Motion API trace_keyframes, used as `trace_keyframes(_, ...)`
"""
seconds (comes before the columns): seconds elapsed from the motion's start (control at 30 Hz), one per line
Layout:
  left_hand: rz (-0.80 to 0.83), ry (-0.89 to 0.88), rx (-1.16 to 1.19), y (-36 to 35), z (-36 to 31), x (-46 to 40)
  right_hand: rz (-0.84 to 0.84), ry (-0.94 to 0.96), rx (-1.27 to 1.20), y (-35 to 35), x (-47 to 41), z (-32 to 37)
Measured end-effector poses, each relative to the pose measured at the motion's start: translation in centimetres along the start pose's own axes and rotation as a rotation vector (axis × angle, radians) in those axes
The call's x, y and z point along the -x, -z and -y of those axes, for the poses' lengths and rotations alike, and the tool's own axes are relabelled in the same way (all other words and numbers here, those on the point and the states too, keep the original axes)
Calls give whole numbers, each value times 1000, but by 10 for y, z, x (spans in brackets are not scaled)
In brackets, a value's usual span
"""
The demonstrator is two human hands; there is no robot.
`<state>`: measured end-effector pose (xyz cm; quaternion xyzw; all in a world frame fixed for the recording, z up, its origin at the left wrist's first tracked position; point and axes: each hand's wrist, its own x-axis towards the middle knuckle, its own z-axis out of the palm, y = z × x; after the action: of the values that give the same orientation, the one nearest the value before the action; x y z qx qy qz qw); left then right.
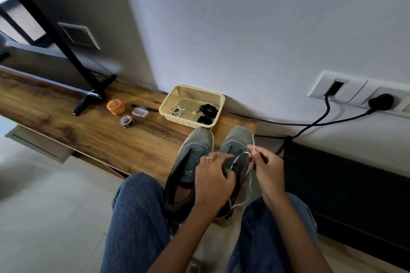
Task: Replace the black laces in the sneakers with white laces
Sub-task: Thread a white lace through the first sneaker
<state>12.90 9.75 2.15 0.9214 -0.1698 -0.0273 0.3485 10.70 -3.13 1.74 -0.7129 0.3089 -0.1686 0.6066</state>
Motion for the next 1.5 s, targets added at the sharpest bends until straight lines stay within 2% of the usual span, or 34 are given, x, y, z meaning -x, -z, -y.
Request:
trace_keyframes(0.07, 8, 19, -28, -3, 6, -17, 59, 38, 100, -4, -18, -1)
trace_keyframes(0.17, 122, 88, -87, -11, 10, -42, 136, 112, 305, -17, -41, -4)
trace_keyframes(0.3, 230, 181, -146, -23, 10, -65, 177, 100, 413, -32, -56, -16)
trace_keyframes(0.83, 149, 186, -118, -32, 22, -69, 38, 66, 510, -52, -55, -46)
trace_keyframes(1.2, 144, 172, -120, -34, 22, -65, -63, 108, 430, -64, -51, -54)
trace_keyframes(1.5, 134, 160, -111, -35, 24, -64, -10, 151, 499, -68, -54, -59)
